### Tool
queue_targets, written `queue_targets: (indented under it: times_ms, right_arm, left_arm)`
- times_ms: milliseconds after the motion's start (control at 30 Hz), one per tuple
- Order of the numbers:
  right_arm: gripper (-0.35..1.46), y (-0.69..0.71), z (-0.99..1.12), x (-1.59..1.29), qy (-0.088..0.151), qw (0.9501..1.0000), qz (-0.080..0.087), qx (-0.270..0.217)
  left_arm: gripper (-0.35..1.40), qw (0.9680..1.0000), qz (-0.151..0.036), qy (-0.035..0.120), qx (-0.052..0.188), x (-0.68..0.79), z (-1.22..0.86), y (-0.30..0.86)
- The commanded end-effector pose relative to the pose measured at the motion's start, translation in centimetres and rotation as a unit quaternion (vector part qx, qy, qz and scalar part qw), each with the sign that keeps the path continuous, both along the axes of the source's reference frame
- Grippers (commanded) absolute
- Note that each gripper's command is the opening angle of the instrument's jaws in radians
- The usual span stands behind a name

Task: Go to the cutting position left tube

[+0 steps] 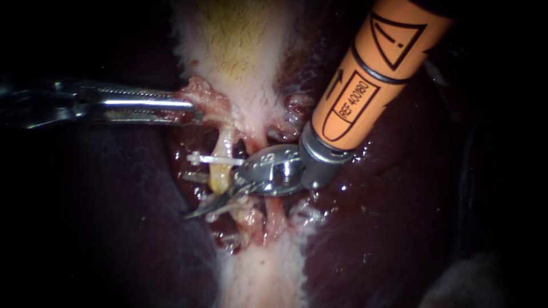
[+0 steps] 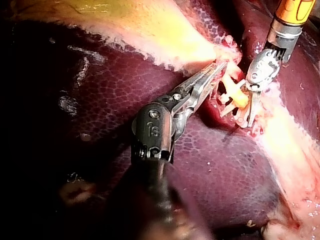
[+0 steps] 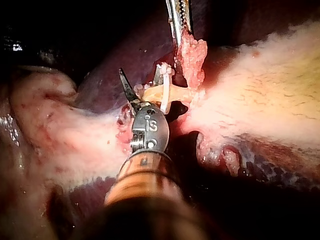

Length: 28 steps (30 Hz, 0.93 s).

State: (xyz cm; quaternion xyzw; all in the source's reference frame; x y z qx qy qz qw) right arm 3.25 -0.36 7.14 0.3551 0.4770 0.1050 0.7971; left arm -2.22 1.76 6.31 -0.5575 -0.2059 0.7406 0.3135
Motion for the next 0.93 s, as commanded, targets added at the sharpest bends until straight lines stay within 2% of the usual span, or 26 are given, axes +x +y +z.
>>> queue_targets:
  times_ms: [33, 200, 567, 933]
  right_arm:
    - [1.31, -0.01, -0.01, 0.0, 0.004, 1.0, 0.004, 0.008]
    - [1.31, -0.05, -0.09, 0.0, 0.014, 0.9996, 0.0, 0.024]
    - [1.31, -0.18, -0.42, 0.05, 0.032, 0.9984, -0.002, 0.047]
    - [1.31, -0.14, -0.4, 0.04, 0.031, 0.9983, -0.002, 0.05]
  left_arm:
    - [-0.35, 1.0, 0.0, 0.0, 0.0, 0.0, 0.0, 0.0]
    - [-0.35, 1.0, 0.0, 0.0, 0.0, 0.01, 0.01, 0.0]
    - [-0.35, 1.0, 0.001, -0.001, 0.0, 0.03, 0.01, 0.0]
    - [-0.35, 1.0, 0.001, 0.0, 0.0, 0.02, 0.02, 0.0]
